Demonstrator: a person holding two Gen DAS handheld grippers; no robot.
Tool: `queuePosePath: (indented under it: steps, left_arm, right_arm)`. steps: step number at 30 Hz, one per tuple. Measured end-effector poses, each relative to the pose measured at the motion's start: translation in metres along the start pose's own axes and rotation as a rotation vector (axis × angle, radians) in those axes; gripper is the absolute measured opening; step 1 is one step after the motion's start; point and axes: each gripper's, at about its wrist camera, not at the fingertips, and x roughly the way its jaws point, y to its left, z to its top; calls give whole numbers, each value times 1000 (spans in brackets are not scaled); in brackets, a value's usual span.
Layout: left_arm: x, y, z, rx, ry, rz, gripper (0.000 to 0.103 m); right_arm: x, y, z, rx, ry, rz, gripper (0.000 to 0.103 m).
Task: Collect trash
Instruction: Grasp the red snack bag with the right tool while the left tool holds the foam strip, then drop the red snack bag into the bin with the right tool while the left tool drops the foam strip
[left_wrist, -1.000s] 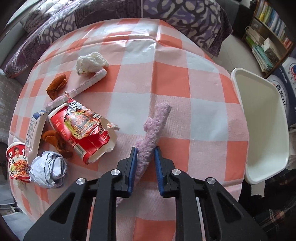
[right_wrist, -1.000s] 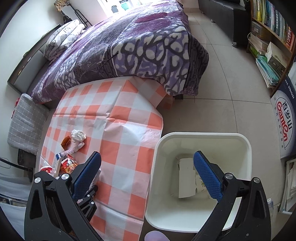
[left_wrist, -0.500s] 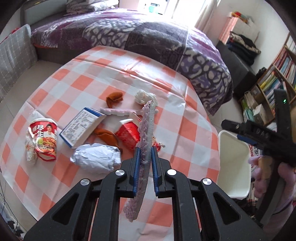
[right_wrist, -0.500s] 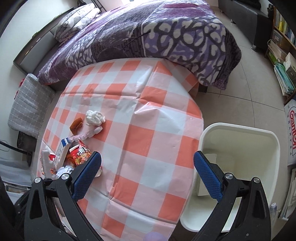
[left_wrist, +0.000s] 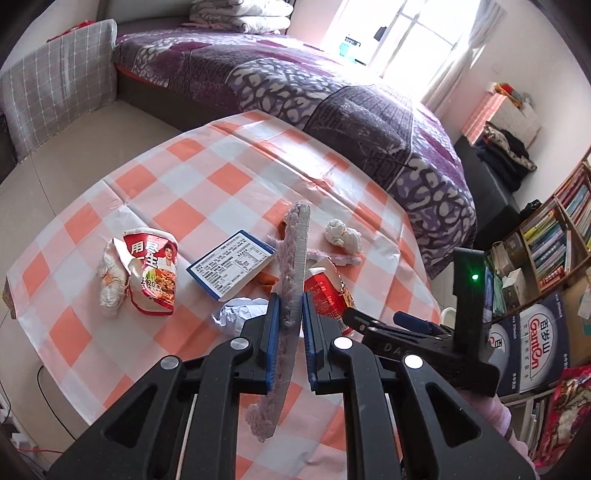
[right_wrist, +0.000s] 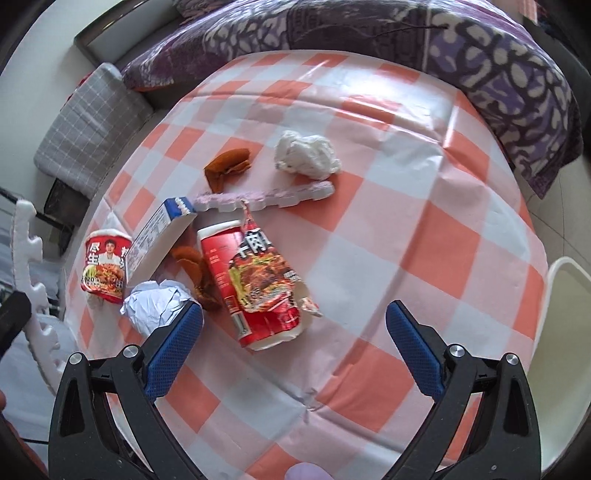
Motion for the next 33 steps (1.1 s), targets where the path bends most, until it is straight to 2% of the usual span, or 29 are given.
queuePosePath:
  steps: [4,5,7,9,11,12,24,33]
  left_arm:
    - [-3,12,0,-21,-2,1,12]
    - [-4,14,0,-26,-1,2,13]
    - [-4,17,0,-32,-1,4,13]
    - [-3,19,1,-34,0,6,13]
    - [-3,20,1,-37,0,10,13]
    - [-2,21,1,-40,-1,11,13]
    - [-10,17,5,-72,-75,26,13]
    - [-8,6,10,-92,-98,11,13]
  right_arm:
    - [19,18,-1,-81,27,-36,95]
    - [24,20,-1,-86,37,-33,92]
    - [32,23,-1,-90,62,-19,82]
    - [38,25,-1,-97,75,-22,64]
    - [36,27,0,-107,46,-35,54]
    - [34,27,2,-98,39,-13,52]
    - [-26,28,2,-80,-135,37,50]
    - [-69,13,-2,-70,-197,64,50]
